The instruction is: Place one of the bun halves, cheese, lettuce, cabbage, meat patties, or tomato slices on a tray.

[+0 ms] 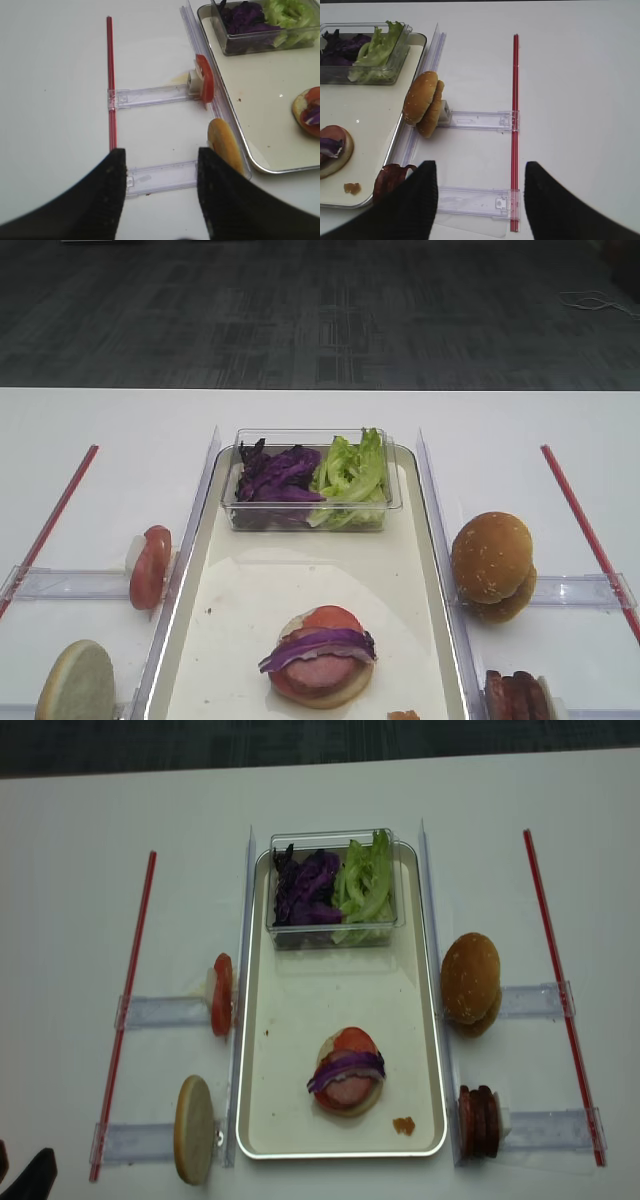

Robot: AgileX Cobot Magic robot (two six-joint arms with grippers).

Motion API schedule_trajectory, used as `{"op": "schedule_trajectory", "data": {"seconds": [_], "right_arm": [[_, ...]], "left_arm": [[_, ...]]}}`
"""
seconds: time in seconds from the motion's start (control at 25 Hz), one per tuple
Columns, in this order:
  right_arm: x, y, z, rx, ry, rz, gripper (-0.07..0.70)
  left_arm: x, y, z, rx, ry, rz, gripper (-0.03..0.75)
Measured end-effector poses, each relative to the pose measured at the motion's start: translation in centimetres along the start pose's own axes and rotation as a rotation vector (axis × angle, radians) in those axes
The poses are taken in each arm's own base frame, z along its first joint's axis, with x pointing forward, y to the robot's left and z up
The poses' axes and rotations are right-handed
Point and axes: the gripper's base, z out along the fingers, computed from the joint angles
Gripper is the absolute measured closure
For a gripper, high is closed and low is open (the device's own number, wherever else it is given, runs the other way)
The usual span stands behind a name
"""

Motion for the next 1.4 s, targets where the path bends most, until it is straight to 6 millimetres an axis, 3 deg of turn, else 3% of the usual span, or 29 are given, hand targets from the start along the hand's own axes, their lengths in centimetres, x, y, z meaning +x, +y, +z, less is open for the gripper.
{"op": "schedule_trajectory", "data": {"seconds": [1.4], "right_arm": [[0.00,0.00,0.00,0.000,0.000,0.002,0.230]], "left_arm": [[0.00,0.00,0.00,0.000,0.000,0.000,0.368]]}}
